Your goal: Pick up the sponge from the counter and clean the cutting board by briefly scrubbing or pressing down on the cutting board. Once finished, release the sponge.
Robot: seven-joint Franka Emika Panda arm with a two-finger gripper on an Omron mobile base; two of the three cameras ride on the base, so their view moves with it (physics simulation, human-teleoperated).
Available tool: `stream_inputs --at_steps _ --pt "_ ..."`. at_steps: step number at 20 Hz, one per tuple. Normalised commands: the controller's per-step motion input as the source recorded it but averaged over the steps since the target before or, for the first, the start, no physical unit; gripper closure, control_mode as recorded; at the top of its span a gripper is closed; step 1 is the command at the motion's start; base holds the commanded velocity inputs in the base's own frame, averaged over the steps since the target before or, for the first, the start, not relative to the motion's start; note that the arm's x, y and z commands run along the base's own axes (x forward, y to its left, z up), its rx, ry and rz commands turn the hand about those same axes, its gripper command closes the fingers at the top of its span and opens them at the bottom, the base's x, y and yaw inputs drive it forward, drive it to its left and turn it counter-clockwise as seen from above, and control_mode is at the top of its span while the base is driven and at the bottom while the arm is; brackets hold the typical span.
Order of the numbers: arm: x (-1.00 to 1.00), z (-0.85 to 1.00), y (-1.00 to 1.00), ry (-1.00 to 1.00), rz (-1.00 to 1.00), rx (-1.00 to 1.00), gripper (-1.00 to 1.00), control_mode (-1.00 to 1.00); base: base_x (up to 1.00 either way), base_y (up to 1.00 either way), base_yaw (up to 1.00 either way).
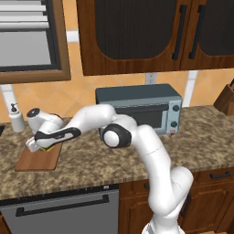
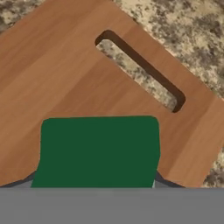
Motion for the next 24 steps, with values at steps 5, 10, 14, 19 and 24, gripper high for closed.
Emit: stream_inputs --at_steps 5,10,14,19,24 --pt "-0.21 -0.25 -0.64 -0.07 0.0 0.01 1.0 -1.0 0.0 0.0 0.0" --pt "-0.45 -0.34 -0.26 -0.13 0.01 0.11 1.0 -1.0 0.0 0.0 0.0" --pt "-0.59 -0.19 -0.16 -0.03 0.06 0.22 1.0 -1.0 0.0 0.0 0.0" --pt "-0.54 -0.13 -0.11 0.0 0.1 0.28 1.0 -1.0 0.0 0.0 0.0" --pt "-0.5 -0.1 -0.02 0.0 0.11 0.27 1.0 -1.0 0.0 0.0 0.0"
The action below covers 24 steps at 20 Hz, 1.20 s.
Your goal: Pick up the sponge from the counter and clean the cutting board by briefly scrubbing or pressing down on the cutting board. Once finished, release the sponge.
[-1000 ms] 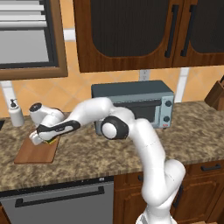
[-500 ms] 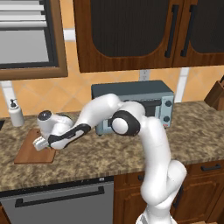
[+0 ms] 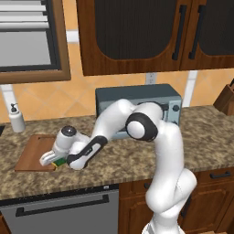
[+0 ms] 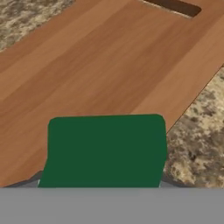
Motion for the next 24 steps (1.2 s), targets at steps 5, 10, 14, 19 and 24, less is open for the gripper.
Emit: stream_inputs --at_steps 5,10,14,19,24 --pt "-0.34 -0.01 0.03 0.0 0.11 0.19 1.0 -1.0 0.0 0.0 0.0" --pt "-0.26 0.0 0.14 0.0 0.1 0.06 1.0 -1.0 0.0 0.0 0.0" --pt "-0.08 0.02 -0.02 -0.01 0.04 -0.07 1.0 -1.0 0.0 0.0 0.0" --pt "0.0 0.05 -0.93 0.0 0.0 -0.07 1.0 -1.0 0.0 0.0 0.0" --pt "0.0 0.12 -1.0 0.0 0.0 0.09 1.0 -1.0 0.0 0.0 0.0"
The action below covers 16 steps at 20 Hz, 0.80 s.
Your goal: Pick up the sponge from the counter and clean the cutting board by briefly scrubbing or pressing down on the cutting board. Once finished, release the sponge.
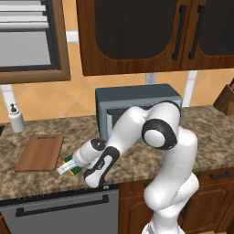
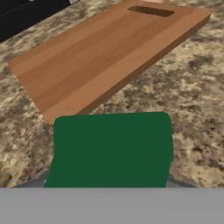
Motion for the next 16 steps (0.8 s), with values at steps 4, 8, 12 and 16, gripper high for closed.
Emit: stream_inputs --at_steps 4,8,12,16 --pt "0.07 0.36 -0.94 0.0 0.0 0.16 -1.0 -1.0 0.0 0.0 0.0" --pt "0.27 0.7 -0.89 0.05 0.0 0.01 -1.0 -1.0 0.0 0.0 0.0" --pt "0.5 0.98 -0.68 0.09 0.0 0.0 -1.0 -1.0 0.0 0.0 0.0" --pt "0.63 1.0 -0.38 0.12 0.0 0.0 -1.0 -1.0 0.0 0.0 0.0"
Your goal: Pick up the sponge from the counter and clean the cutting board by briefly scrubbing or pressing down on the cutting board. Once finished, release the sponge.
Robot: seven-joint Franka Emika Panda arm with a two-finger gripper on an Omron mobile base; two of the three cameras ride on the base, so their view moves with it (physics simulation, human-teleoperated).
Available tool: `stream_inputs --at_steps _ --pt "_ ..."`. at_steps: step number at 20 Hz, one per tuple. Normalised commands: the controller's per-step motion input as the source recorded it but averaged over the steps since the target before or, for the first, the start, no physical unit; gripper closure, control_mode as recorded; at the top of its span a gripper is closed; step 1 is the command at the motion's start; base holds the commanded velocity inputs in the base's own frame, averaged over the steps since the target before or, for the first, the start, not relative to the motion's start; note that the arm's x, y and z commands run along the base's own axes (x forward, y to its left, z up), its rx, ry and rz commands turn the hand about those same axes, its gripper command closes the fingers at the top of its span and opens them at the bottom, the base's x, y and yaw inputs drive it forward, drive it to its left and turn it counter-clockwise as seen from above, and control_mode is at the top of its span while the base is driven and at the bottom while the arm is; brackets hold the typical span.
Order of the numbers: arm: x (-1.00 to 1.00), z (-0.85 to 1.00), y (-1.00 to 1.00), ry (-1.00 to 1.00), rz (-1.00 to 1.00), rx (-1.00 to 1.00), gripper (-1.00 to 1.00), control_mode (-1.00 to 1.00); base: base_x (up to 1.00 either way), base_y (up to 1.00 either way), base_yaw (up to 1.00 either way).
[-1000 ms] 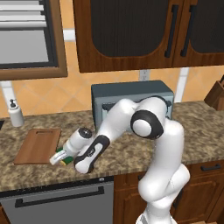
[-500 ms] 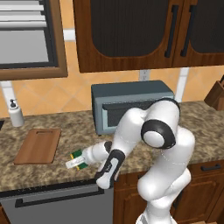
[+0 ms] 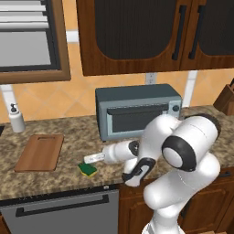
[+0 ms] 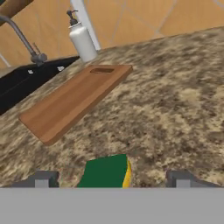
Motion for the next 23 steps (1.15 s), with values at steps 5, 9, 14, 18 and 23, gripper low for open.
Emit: stream_inputs --at_steps 5,9,14,18,23 --pt "0.22 1.0 -0.09 0.05 0.0 -0.03 -1.0 -1.0 0.0 0.0 0.0" --pt "-0.14 1.0 -0.1 0.11 0.0 0.04 -1.0 -1.0 0.0 0.0 0.0" --pt "-0.64 1.0 -0.51 0.37 -0.02 0.01 -1.0 -1.0 0.0 0.0 0.0" --pt "-0.71 1.0 -0.7 0.38 0.0 -0.07 -1.0 -1.0 0.0 0.0 0.0" --pt "-0.6 1.0 -0.62 0.41 0.0 -0.1 -1.0 -1.0 0.0 0.0 0.0"
